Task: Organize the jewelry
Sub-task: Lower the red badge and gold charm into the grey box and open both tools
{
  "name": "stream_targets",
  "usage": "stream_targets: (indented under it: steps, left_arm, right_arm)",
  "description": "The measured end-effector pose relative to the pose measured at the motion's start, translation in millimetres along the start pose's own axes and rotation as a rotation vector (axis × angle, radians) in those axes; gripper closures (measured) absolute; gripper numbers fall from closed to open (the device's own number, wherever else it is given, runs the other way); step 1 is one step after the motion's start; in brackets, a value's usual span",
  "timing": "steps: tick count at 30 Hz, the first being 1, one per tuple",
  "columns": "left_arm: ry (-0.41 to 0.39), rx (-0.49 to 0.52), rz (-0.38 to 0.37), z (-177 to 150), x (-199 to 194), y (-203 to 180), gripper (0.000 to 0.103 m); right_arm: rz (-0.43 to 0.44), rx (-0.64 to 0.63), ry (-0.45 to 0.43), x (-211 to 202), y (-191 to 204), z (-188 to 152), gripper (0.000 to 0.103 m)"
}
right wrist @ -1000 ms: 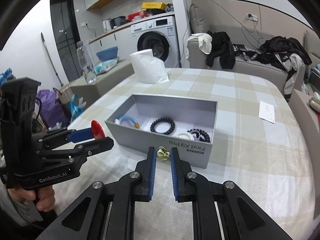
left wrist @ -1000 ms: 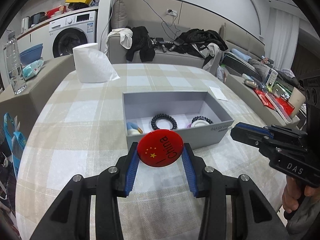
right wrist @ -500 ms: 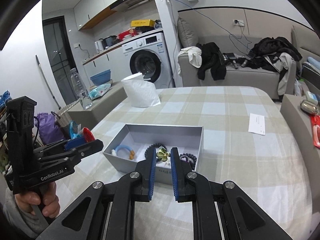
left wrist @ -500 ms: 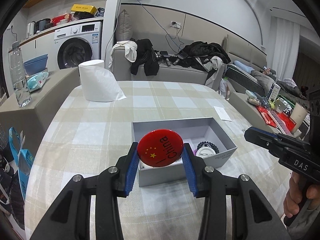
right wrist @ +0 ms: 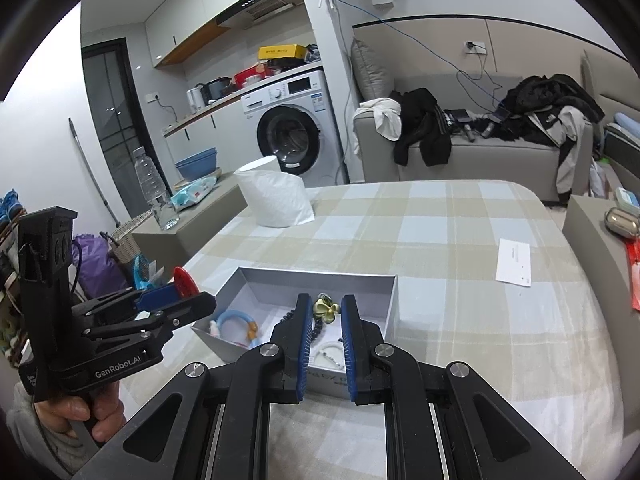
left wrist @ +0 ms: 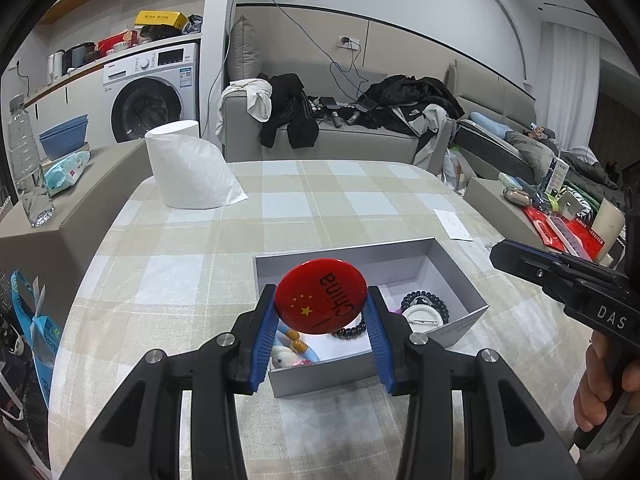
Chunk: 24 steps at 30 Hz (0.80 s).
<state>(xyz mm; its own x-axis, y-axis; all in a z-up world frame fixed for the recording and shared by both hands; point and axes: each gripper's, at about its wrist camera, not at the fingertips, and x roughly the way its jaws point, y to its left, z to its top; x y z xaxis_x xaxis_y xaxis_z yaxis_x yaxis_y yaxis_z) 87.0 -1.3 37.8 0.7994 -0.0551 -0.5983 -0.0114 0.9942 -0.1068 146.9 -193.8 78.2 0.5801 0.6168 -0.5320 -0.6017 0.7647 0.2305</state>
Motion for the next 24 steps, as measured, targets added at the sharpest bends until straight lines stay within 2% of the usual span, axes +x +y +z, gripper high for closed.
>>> stream_targets:
  steps: [24]
  left_arm:
    - [0.048, 0.006, 0.003, -1, 23, -7, 0.066]
  right_arm:
    - [-0.009, 0.047, 0.092, 36, -11, -10, 0.087]
